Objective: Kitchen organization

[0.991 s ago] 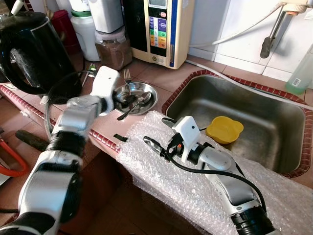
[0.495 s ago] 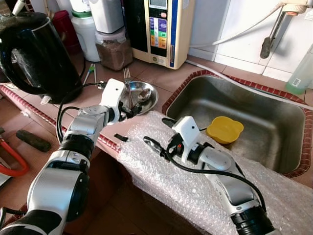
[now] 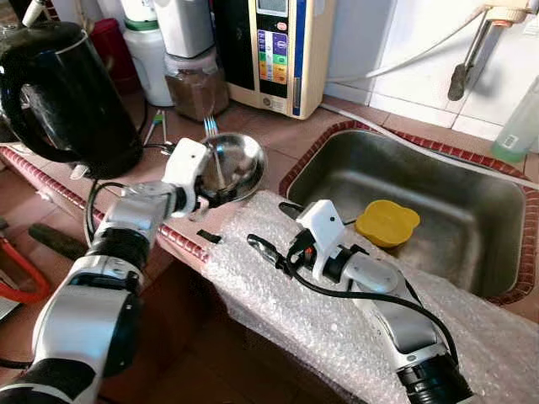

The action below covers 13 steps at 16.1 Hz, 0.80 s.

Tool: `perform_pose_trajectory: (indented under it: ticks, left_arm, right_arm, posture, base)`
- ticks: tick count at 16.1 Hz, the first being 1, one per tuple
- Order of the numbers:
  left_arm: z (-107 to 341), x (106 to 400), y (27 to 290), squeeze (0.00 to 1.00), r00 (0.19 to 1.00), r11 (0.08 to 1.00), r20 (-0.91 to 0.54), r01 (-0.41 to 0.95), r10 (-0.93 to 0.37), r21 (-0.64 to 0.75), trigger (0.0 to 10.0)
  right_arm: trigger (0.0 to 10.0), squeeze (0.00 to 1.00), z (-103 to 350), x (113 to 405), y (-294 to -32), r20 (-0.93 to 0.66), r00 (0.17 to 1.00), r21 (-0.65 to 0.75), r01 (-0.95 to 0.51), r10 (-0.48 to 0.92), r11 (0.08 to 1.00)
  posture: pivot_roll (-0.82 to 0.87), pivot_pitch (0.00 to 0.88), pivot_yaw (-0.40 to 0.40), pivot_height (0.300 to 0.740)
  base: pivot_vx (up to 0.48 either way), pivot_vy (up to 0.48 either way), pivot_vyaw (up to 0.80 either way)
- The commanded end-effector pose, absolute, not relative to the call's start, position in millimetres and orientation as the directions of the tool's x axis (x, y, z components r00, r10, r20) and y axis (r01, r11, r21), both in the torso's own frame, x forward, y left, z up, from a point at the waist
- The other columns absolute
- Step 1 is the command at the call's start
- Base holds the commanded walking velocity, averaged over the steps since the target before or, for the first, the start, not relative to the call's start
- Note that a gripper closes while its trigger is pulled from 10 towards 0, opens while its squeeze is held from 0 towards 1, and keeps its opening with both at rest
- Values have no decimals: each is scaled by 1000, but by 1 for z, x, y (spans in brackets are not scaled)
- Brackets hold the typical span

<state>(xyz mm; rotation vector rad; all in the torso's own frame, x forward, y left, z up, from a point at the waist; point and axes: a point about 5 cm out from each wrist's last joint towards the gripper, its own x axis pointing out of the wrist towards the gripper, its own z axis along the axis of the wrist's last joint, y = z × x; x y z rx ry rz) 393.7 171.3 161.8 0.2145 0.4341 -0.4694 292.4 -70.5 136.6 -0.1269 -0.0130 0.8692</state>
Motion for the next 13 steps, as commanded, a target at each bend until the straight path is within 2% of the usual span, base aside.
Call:
perform_pose_trajectory:
  ticks: [1, 8, 13]
  left_arm:
    - [158, 390, 180, 0, 791, 871, -485, 479, -374, 110, 10000]
    - [168, 386, 189, 0, 768, 842, -492, 526, -410, 118, 10000]
    - [180, 394, 183, 0, 814, 848, -431, 499, -388, 179, 10000]
  right_arm:
    - [10000, 0, 139, 294, -70, -28, 648, -126, -758, 761, 640]
    - [10000, 0, 140, 296, -71, -31, 650, -137, -755, 759, 641]
    - [10000, 0, 140, 296, -69, -34, 647, -143, -757, 761, 638]
  posture:
    - [-55, 24, 89, 740]
    - [-49, 32, 90, 740]
    - [-58, 34, 82, 740]
  base:
    - [0, 0, 0]
    - [0, 0, 0]
    - [0, 0, 0]
